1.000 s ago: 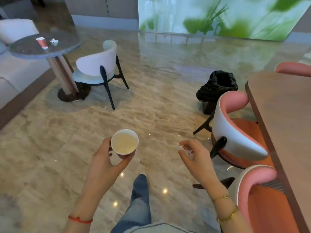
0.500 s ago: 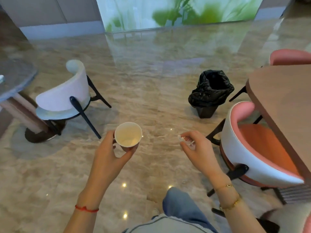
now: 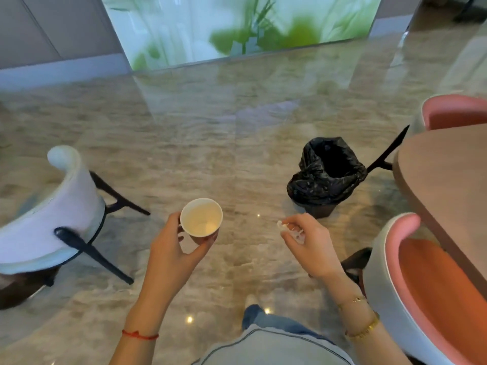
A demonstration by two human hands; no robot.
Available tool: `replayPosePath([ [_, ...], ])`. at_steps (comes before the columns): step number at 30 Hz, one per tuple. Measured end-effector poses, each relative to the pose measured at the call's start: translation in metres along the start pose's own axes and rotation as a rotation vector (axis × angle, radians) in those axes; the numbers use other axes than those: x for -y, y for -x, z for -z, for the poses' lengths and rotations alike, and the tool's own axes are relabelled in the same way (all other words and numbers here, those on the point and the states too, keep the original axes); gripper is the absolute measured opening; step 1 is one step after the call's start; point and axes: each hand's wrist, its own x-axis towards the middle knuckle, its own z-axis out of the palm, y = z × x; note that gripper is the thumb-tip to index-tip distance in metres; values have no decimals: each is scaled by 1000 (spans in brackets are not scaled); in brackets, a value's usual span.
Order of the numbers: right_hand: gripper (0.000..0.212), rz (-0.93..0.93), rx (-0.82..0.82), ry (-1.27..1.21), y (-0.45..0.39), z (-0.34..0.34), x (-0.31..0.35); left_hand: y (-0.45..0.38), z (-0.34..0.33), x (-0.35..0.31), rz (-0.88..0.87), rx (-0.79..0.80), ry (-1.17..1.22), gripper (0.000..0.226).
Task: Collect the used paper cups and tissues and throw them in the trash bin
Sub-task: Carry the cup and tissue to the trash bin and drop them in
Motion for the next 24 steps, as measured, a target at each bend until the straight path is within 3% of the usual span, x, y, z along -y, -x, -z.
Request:
replayPosePath([
  [10, 10, -53, -171, -5, -216, 21, -57, -248, -82, -10, -90, 125, 36, 60],
  [12, 11, -58, -184, 16, -226, 22, -64, -266, -92, -14, -103, 141, 38, 61],
  [24, 6, -334, -469, 18, -430, 51, -173, -553, -257, -42, -324, 459, 44, 67],
])
